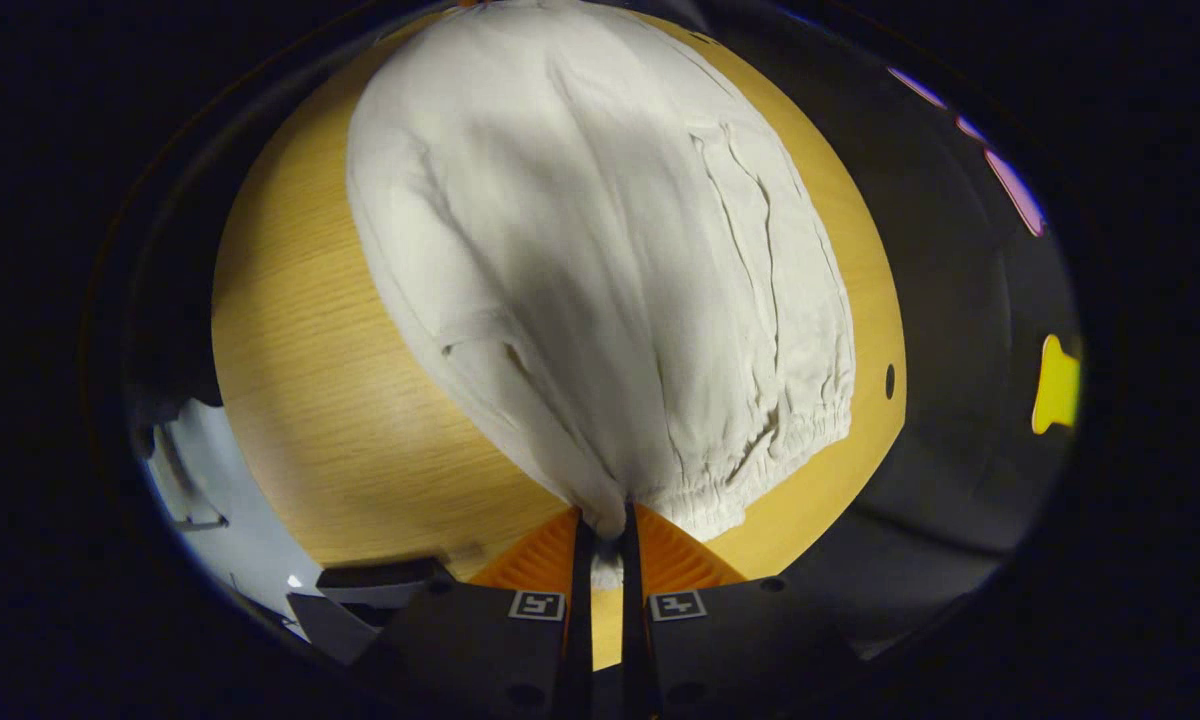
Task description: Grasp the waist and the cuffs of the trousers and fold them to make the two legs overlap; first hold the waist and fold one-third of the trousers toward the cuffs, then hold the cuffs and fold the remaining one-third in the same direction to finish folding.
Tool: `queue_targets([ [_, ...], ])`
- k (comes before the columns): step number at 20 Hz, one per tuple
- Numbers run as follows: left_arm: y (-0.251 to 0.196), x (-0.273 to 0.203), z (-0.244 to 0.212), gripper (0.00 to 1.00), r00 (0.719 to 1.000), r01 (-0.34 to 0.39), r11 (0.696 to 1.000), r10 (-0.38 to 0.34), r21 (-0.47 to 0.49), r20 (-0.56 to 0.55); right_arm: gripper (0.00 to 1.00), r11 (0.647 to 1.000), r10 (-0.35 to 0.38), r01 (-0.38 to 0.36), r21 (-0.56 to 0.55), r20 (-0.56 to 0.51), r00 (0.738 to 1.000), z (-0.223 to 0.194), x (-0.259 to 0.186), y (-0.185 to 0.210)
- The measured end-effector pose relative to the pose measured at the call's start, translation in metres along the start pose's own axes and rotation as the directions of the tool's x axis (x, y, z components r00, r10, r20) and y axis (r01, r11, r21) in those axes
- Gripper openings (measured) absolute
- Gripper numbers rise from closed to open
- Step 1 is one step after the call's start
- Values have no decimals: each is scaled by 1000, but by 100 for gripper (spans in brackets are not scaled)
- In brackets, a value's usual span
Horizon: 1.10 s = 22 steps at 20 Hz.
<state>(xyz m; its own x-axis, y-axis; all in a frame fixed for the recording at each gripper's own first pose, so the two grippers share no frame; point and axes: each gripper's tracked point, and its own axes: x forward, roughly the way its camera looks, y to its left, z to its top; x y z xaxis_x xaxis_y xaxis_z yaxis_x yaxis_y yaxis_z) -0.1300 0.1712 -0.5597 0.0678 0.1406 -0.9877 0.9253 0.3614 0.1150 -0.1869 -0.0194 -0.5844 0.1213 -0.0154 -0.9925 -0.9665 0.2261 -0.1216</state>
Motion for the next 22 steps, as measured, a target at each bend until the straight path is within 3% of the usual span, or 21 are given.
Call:
queue_targets([
  [3,6,-5,5,6,1000,-20,999,21,-44,21,16,998,10,-12,68,30,999,5,-18,-7],
  [9,34,-26,17,6,995,15,970,10,-245,100,16,968,-42,13,252,109,993,18,-51,-43],
  [13,73,-35,32,6,993,15,924,30,-383,113,16,913,-102,39,405,136,985,25,-69,-82],
  [17,120,-45,65,6,987,1,890,72,-455,142,16,857,-117,22,515,153,981,32,-69,-116],
  [22,156,-35,97,5,992,-1,887,58,-461,110,16,796,-59,-27,604,121,991,37,-39,-136],
])
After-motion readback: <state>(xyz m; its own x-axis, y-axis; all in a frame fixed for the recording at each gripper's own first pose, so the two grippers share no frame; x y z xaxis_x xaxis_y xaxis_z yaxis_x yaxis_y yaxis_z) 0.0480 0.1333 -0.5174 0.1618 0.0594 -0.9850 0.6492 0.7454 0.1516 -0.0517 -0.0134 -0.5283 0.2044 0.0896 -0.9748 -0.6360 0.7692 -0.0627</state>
